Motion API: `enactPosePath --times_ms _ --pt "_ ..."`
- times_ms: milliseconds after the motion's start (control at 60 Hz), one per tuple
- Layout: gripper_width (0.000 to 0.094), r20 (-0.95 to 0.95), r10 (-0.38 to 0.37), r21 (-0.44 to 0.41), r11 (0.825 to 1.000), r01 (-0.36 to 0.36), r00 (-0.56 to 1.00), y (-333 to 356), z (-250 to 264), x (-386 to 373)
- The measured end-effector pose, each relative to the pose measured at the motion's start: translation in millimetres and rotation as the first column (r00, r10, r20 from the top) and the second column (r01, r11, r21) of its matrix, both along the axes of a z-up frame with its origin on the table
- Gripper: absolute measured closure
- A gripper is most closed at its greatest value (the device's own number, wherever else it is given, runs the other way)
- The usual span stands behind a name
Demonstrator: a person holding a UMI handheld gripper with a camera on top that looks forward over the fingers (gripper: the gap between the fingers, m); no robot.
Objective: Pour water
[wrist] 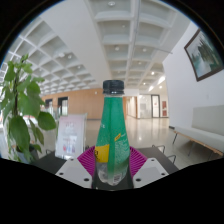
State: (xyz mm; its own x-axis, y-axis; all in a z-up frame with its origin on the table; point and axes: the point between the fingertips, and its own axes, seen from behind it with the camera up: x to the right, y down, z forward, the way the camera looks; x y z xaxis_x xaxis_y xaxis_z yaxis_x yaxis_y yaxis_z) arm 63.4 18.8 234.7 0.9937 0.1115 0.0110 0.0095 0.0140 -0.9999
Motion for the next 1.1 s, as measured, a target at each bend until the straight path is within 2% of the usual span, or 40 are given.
enactPosePath --times_ms 67,200,383,400,417,467,550,600,633,683,717,783,867,1000,1100 --pt "0.0530 0.030 0.002 -0.087 0.996 0.000 1.000 6 -44 0" --pt "0.0529 0.039 -0.018 -0.224 0.974 0.026 0.999 19 -110 12" --pt "0.0519 0.089 -0.037 -0.327 0.943 0.064 0.995 17 -177 26" --pt "0.0511 0.089 -0.037 -0.329 0.942 0.065 0.995 16 -178 26" --pt "0.0523 0.077 -0.037 -0.298 0.953 0.059 0.996 18 -172 26" --pt "0.0517 0.057 -0.043 -0.311 0.949 0.059 0.997 15 -177 28" --pt "0.0410 0.045 -0.046 -0.305 0.951 0.057 0.998 15 -171 28" --pt "0.0370 0.046 -0.046 -0.338 0.939 0.058 0.998 12 -177 27" --pt "0.0299 0.035 -0.048 -0.355 0.933 0.057 0.998 9 -177 30" --pt "0.0062 0.018 -0.055 -0.368 0.928 0.058 0.998 1 -174 28" --pt "0.0111 0.012 -0.072 -0.384 0.921 0.071 0.997 -6 -172 29" --pt "0.0069 0.015 -0.103 -0.403 0.910 0.100 0.995 -21 -164 37" --pt "0.0077 0.031 -0.106 -0.410 0.906 0.109 0.994 -51 -148 31" --pt "0.0079 0.046 -0.114 -0.449 0.885 0.123 0.992 -115 -130 24" --pt "0.0077 0.051 -0.107 -0.440 0.890 0.119 0.993 -164 -108 15"
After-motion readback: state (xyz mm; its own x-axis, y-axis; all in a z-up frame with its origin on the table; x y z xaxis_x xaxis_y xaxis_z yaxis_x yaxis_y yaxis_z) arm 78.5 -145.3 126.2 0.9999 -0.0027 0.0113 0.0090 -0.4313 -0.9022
